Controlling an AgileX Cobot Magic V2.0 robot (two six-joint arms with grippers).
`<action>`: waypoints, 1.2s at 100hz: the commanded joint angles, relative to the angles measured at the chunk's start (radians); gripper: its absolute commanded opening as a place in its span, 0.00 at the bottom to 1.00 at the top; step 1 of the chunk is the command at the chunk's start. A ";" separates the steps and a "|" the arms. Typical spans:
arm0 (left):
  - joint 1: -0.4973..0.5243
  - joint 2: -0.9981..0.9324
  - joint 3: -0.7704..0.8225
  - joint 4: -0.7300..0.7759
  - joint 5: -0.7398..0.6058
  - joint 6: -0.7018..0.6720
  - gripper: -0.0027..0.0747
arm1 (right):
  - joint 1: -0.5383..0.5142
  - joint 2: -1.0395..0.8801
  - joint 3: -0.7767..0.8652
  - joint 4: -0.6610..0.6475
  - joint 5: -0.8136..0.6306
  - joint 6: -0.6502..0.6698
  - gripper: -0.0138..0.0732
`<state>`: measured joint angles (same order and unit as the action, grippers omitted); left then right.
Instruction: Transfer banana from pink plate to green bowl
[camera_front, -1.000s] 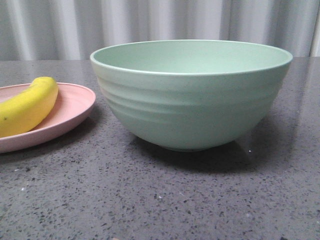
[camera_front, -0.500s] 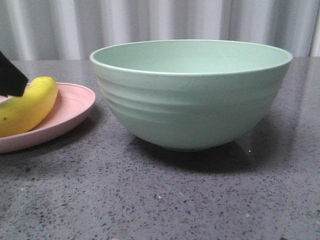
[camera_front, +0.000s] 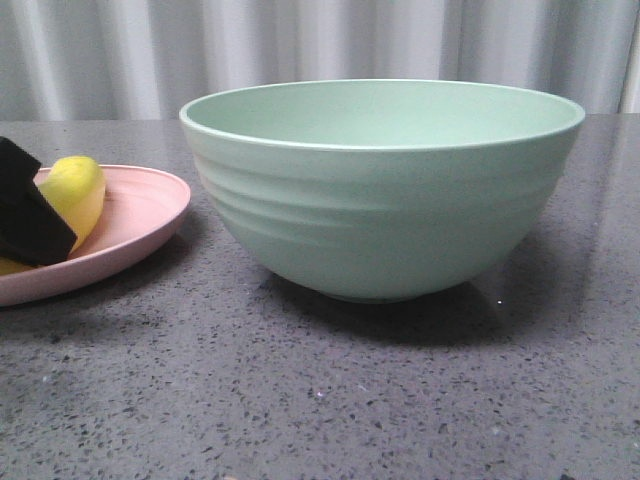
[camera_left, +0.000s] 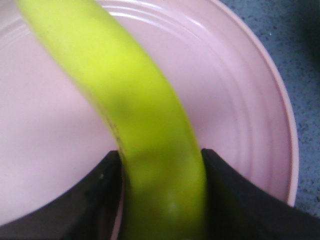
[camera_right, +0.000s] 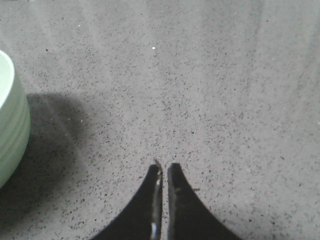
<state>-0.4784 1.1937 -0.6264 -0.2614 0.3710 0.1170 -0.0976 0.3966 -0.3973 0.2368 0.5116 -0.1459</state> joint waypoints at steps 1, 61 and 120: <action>-0.008 -0.016 -0.035 -0.015 -0.059 0.002 0.29 | -0.005 0.015 -0.036 0.012 -0.053 -0.007 0.08; -0.146 -0.111 -0.265 -0.019 0.055 0.056 0.26 | 0.027 0.221 -0.360 0.218 0.216 -0.074 0.36; -0.437 -0.104 -0.282 -0.088 -0.057 0.056 0.26 | 0.282 0.576 -0.446 0.887 0.103 -0.271 0.49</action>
<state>-0.8915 1.0859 -0.8714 -0.3226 0.4036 0.1686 0.1445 0.9352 -0.8068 0.9720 0.6778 -0.3463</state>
